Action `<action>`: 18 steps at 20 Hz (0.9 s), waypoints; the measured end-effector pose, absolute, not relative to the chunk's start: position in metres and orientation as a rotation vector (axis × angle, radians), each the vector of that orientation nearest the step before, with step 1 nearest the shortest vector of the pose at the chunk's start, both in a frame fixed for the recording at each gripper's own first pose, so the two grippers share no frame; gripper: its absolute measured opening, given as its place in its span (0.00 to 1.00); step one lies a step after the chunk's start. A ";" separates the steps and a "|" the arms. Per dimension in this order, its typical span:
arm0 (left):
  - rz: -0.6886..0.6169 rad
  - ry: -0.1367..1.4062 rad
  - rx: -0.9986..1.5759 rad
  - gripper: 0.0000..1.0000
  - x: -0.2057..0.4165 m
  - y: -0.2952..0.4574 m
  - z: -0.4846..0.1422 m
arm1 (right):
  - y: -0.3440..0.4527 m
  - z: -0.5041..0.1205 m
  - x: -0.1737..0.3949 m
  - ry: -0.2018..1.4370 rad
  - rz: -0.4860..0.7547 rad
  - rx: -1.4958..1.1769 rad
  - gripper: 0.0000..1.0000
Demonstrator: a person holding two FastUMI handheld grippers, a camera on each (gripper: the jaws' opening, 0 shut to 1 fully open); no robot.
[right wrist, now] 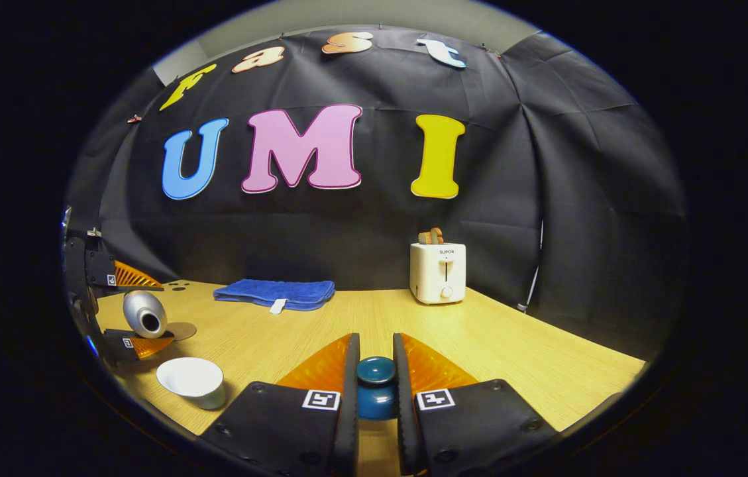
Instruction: Open the teacup lid with one hand, grasp the water bottle and pour water into the teacup with the other hand; after pouring, place the water bottle on the coaster and then close the teacup lid.
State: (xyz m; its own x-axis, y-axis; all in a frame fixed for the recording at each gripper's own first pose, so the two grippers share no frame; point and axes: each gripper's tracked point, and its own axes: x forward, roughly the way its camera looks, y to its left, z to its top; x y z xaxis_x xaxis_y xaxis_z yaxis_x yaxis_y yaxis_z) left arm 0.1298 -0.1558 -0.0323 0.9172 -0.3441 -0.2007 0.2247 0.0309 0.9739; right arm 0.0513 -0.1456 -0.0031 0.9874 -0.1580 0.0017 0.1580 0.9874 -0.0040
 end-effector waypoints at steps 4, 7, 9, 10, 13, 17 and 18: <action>-0.468 -0.109 1.597 0.80 0.125 -0.162 -0.034 | -0.146 -0.004 0.052 -0.001 -0.159 -0.004 0.27; -0.483 -0.118 1.662 0.79 0.120 -0.165 -0.036 | -0.146 -0.003 0.052 -0.002 -0.159 -0.004 0.27; -0.492 -0.114 1.698 0.80 0.120 -0.166 -0.038 | -0.146 -0.003 0.052 -0.001 -0.159 -0.004 0.27; -0.500 -0.100 1.717 0.80 0.120 -0.163 -0.037 | -0.145 -0.003 0.051 -0.002 -0.159 -0.004 0.27; -0.518 -0.082 1.776 0.80 0.122 -0.161 -0.038 | -0.144 -0.004 0.051 -0.001 -0.152 -0.004 0.27; -0.523 -0.080 1.838 0.80 0.126 -0.160 -0.037 | -0.144 -0.003 0.051 -0.001 -0.152 -0.004 0.27; -0.523 -0.082 1.855 0.80 0.128 -0.161 -0.033 | -0.144 -0.004 0.051 -0.001 -0.152 -0.004 0.27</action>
State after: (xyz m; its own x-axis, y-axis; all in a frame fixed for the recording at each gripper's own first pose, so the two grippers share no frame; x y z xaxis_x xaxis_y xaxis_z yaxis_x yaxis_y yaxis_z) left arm 0.1284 -0.1612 -0.0330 0.8983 -0.3093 -0.3121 0.1983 -0.3485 0.9161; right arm 0.0511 -0.1444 -0.0038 0.9885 -0.1513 0.0013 0.1513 0.9885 -0.0036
